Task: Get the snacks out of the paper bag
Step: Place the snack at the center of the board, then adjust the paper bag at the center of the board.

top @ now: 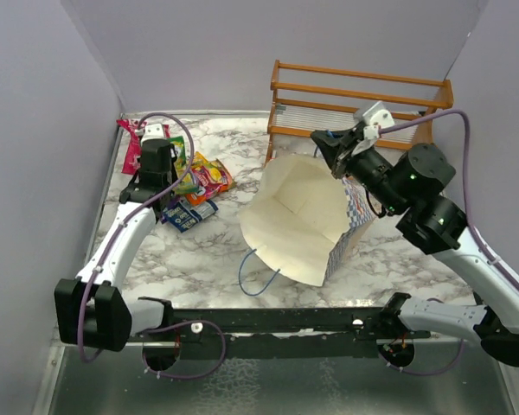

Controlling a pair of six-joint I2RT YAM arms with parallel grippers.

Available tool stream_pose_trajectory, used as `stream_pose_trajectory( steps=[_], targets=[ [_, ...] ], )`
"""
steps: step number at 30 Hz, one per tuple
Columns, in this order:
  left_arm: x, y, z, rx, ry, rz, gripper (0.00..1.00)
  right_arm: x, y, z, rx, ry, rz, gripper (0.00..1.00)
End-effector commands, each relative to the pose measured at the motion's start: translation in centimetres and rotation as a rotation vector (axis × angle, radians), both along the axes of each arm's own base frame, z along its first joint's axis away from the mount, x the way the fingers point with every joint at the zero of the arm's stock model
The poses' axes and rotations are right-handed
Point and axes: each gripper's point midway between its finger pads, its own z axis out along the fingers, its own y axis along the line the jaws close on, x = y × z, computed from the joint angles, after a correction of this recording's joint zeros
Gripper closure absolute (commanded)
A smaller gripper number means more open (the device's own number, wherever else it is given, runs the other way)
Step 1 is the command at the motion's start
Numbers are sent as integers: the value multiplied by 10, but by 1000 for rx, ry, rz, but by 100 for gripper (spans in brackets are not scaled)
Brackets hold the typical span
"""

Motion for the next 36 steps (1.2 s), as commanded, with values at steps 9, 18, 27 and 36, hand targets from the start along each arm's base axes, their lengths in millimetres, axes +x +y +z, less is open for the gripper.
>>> stream_pose_trajectory(
  steps=[9,18,27,36],
  targets=[
    [10,7,-58,-113,175,-4,100,20,-30,38,205,111,-225,98],
    [11,3,-71,-118,235,-28,77,52,-21,-18,74,233,-302,98],
    [6,4,-54,-100,183,-51,38,81,-33,-65,39,407,-267,98],
    [5,-6,-38,-120,128,-112,27,112,-100,-83,9,412,-465,96]
  ],
)
